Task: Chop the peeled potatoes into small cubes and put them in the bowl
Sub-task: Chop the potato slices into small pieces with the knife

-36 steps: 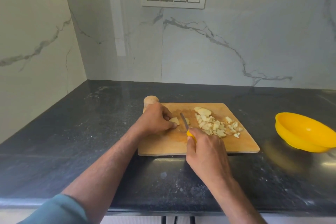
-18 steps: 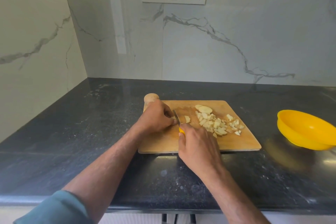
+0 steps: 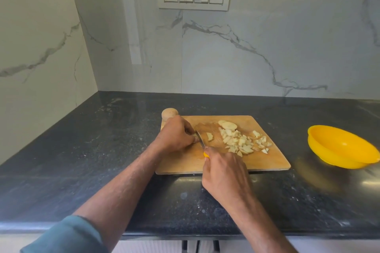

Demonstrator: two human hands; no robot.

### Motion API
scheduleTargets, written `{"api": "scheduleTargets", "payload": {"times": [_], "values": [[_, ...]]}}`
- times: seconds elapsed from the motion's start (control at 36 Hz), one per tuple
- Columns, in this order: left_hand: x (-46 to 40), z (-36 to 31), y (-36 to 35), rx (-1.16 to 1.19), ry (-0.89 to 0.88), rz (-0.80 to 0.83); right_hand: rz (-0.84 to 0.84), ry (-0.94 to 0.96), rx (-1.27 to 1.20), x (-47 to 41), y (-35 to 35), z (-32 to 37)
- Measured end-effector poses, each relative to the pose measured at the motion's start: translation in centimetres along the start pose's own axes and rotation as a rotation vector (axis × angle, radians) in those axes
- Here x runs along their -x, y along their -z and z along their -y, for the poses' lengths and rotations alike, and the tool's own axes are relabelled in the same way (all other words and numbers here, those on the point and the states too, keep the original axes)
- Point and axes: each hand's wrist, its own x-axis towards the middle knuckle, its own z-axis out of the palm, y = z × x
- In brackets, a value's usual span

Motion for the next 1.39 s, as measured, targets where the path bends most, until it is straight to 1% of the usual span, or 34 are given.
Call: {"api": "scheduleTargets", "payload": {"times": [0.19,0.5,0.64,0.75,1.03,1.19,1.39], "values": [[0.1,-0.2,-0.2,0.011,0.026,-0.018,-0.022,0.034,-0.009,0.1,0.4,-0.2],[0.1,0.1,-0.2,0.013,0.009,-0.007,-0.052,0.001,0.063,-0.8,-0.1,-0.1],[0.1,0.2,0.1,0.034,0.013,0.011,-0.079,-0.040,0.030,-0.2,-0.2,-0.4],[0.0,1.1,1.1,0.055,-0.003,0.054,-0.101,-0.024,-0.024,-0.3,-0.2,-0.6],[-0.2,1.4,1.4,0.016,-0.031,0.077,-0.085,0.050,-0.027,-0.9,-0.6,-0.1],[-0.2,1.3,1.2,0.025,-0.026,0.062,-0.069,0.054,0.008,-0.8,-0.4,0.2],[-0.3,1.1,1.0,0.034,-0.010,0.059,-0.065,0.054,-0.038,-1.1,-0.2,0.0]]}}
